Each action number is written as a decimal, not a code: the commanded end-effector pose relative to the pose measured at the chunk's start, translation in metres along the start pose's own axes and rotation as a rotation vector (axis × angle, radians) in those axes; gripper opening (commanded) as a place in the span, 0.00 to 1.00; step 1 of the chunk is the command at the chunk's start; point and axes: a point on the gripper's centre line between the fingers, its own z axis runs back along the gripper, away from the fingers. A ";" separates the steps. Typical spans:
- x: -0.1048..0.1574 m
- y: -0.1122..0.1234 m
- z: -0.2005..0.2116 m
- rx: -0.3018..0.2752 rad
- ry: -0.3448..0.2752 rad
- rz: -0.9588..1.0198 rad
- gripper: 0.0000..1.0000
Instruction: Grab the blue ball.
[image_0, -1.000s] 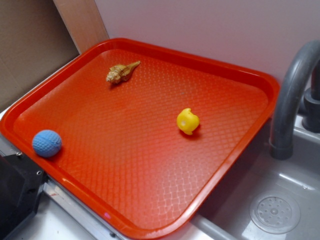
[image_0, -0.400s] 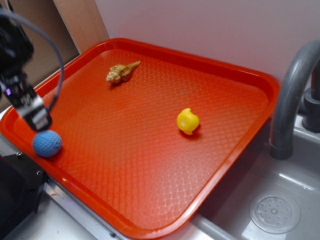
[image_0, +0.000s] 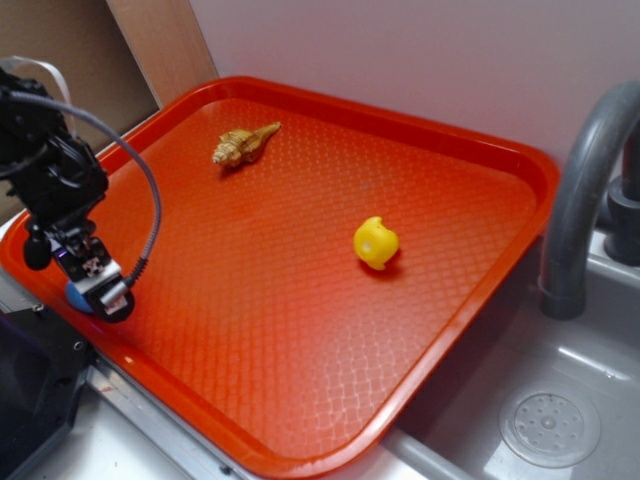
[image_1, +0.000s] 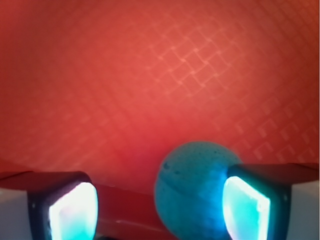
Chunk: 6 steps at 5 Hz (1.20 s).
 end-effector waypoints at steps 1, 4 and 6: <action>-0.003 0.003 -0.001 -0.006 -0.003 -0.027 0.00; 0.022 -0.003 0.098 0.122 -0.091 -0.031 0.00; 0.041 -0.015 0.193 0.077 -0.212 -0.050 0.00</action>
